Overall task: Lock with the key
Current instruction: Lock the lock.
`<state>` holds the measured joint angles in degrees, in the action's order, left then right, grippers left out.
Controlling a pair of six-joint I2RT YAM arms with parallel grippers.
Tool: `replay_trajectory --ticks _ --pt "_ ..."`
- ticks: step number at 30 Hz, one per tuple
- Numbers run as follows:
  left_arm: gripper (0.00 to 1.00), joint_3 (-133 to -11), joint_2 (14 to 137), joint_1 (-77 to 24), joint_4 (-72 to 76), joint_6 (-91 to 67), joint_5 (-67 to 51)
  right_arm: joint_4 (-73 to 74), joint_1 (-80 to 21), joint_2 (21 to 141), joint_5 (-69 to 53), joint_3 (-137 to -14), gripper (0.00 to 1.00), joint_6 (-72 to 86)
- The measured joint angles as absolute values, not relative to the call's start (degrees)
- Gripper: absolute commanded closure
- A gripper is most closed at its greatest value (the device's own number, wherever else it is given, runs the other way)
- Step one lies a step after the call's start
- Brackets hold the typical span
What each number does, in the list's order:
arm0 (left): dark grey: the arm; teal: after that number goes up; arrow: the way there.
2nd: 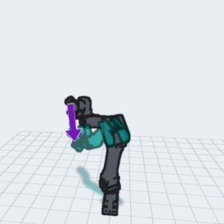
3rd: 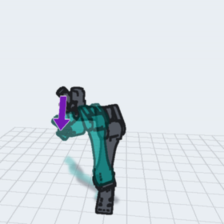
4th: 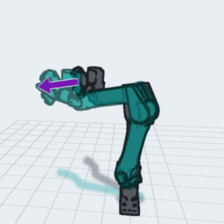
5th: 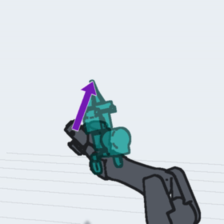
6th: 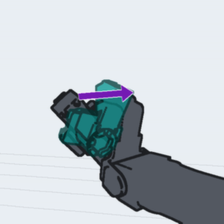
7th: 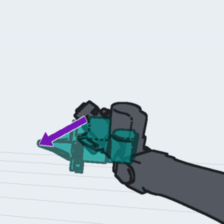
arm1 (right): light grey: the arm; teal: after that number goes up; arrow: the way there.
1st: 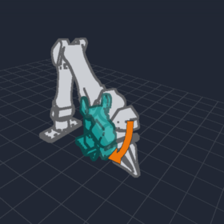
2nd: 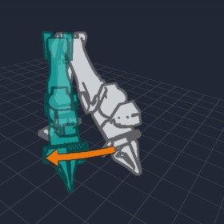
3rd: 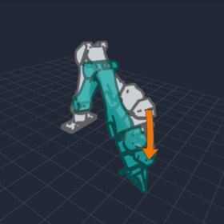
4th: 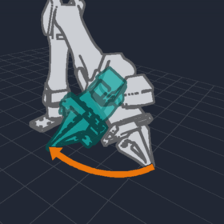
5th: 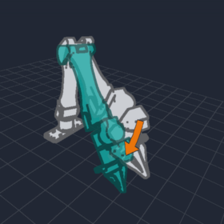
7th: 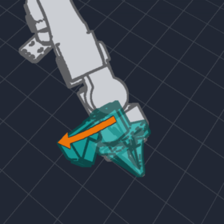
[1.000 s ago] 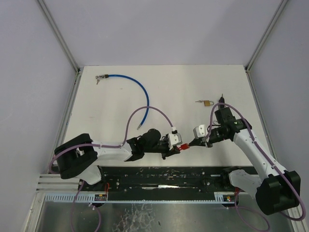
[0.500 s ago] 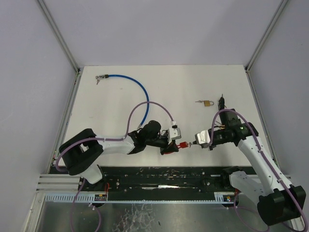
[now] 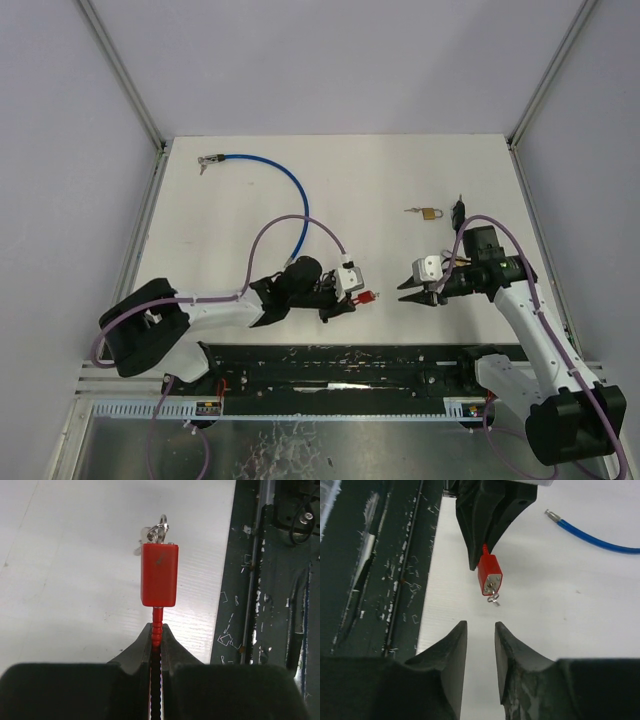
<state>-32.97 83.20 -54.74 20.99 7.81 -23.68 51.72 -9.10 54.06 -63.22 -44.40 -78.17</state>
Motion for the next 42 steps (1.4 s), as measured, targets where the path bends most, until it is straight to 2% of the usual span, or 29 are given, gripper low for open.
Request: replay_trajectory --ticks 11,24,42 --pt "1.0 -32.9 79.1 -61.5 20.9 10.1 -17.9 45.4 -9.3 55.1 -68.7 -37.0 0.58 -77.2" --pt "1.0 -33.0 78.3 -63.4 20.8 10.2 -15.4 39.0 -10.8 54.0 -71.0 -35.1 0.57 -73.2" --pt "1.0 -34.1 79.9 -64.1 20.6 9.0 -12.4 32.4 -12.5 53.8 -71.5 -32.9 0.69 -65.0"
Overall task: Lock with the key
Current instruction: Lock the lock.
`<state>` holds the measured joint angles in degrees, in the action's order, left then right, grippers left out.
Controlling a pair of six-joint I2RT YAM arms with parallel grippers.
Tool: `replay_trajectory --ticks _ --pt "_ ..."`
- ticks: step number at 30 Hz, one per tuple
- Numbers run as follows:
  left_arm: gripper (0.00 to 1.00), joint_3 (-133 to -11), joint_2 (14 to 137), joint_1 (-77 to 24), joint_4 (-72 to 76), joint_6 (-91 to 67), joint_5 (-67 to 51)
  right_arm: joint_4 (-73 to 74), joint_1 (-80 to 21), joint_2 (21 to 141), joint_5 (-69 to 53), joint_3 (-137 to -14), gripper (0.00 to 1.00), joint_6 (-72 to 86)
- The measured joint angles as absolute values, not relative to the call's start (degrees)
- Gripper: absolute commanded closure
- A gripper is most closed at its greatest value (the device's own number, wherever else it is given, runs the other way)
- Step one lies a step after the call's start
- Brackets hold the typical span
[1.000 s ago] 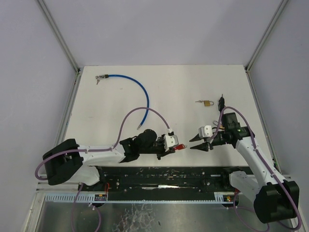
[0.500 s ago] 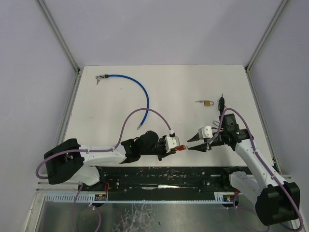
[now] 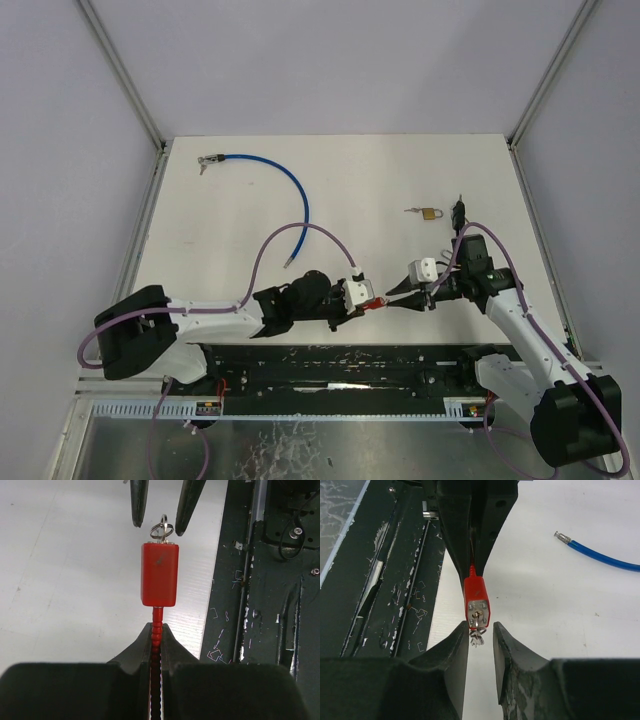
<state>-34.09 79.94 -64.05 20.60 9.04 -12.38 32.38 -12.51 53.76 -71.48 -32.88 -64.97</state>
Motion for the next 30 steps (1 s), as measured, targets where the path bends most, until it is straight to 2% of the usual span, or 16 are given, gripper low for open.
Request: replay_trajectory --ticks 7,10,14,15,30 --pt "1.0 -35.2 80.6 -64.1 20.4 8.0 -12.1 29.8 -13.0 53.7 -70.3 -32.7 0.71 -62.5" --pt "1.0 -35.6 80.9 -64.1 19.8 7.4 -11.7 28.7 -13.3 53.7 -69.3 -32.3 0.81 -61.5" --pt "1.0 -35.7 81.0 -64.1 19.5 7.2 -11.5 28.0 -13.5 53.7 -69.0 -32.3 0.98 -60.7" --pt "1.0 -35.7 81.1 -64.2 19.4 7.2 -11.5 27.7 -13.5 53.7 -68.8 -32.3 1.0 -60.6" --pt "1.0 -35.7 81.0 -64.6 20.2 8.6 -11.8 36.6 -14.2 50.2 -65.3 -34.7 1.0 -72.6"
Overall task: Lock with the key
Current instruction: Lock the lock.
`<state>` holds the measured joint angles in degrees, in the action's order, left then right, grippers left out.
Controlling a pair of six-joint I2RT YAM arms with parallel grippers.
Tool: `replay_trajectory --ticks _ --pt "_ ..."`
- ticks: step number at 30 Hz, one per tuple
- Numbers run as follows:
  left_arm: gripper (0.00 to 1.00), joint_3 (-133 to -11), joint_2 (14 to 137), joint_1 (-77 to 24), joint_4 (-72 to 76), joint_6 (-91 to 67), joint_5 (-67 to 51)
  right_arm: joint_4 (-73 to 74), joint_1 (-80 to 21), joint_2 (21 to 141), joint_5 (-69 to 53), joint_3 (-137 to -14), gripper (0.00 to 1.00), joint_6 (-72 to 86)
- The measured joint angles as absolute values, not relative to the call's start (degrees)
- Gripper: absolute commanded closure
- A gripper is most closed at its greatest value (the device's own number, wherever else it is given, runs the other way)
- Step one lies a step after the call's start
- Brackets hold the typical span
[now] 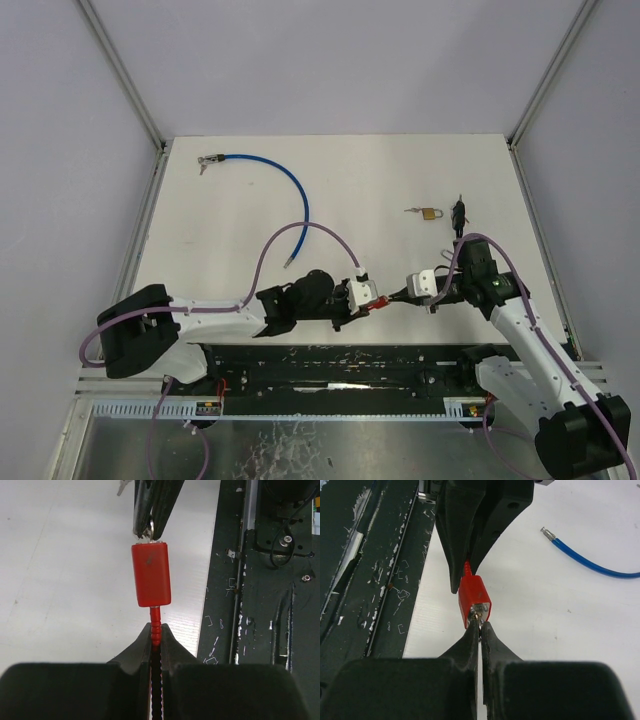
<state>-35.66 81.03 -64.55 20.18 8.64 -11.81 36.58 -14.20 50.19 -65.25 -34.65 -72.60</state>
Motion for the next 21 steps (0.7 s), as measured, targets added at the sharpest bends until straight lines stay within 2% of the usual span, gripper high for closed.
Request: replay_trajectory --ticks 3,8,12,15,21 --pt "1.0 -35.7 81.3 -63.2 21.1 9.3 -13.7 36.6 -14.4 48.1 -63.8 -34.8 1.0 -72.5" --pt "1.0 -36.0 84.1 -56.9 24.0 8.6 -24.1 37.1 -14.7 47.8 -62.2 -35.4 1.0 -73.4" --pt "1.0 -36.6 85.4 -55.8 23.9 8.3 -29.7 38.3 -14.7 48.5 -62.1 -35.6 1.0 -73.1" --pt "1.0 -36.2 85.1 -55.9 24.1 8.2 -28.9 38.7 -14.7 50.3 -62.4 -36.4 1.0 -71.8" --pt "1.0 -30.1 78.7 -60.2 28.6 11.3 -18.4 37.5 -14.7 52.5 -64.9 -37.4 1.0 -67.3"
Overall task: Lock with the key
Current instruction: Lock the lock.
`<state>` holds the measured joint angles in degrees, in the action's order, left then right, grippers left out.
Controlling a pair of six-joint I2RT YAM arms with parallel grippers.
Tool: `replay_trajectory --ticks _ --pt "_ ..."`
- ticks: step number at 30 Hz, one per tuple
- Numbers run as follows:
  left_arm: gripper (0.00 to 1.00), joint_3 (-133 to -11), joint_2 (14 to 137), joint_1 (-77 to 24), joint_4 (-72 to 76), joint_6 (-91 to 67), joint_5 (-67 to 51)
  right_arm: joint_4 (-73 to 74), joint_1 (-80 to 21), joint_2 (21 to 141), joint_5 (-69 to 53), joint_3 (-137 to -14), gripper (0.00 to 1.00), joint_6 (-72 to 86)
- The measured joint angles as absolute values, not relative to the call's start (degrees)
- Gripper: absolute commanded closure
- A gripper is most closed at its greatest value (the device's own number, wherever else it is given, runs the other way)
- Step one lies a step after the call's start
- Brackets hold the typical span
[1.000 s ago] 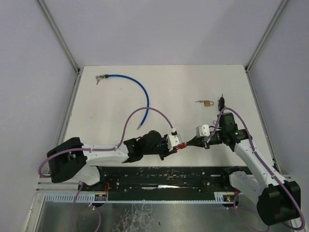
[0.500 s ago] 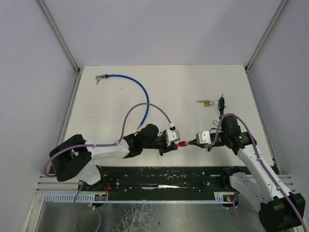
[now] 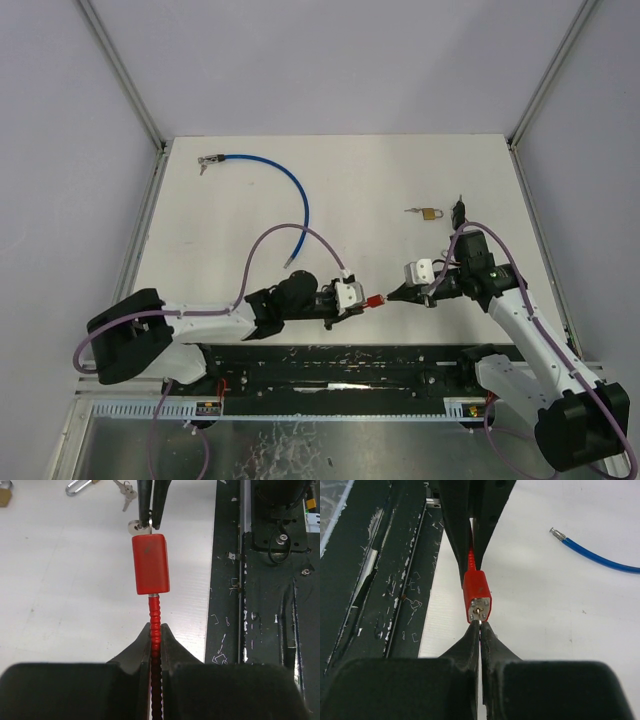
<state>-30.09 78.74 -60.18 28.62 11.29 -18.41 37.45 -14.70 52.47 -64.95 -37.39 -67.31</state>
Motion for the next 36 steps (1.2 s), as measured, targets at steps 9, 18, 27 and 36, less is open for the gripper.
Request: replay_trajectory --ticks 9,18,27,36 --pt "1.0 -33.3 80.4 -59.2 25.8 9.5 -24.8 39.7 -14.6 48.9 -64.7 -37.4 1.0 -69.5" --pt "1.0 -36.9 85.3 -54.5 24.0 1.2 -37.6 41.9 -14.0 50.5 -63.8 -37.5 1.0 -69.3" --pt "1.0 -26.8 76.8 -72.9 32.2 21.1 1.5 44.8 -14.0 55.1 -68.5 -40.2 1.0 -66.3" --pt "1.0 -32.2 78.4 -55.8 27.9 7.2 -27.0 42.5 -13.7 51.7 -66.1 -40.3 1.0 -67.5"
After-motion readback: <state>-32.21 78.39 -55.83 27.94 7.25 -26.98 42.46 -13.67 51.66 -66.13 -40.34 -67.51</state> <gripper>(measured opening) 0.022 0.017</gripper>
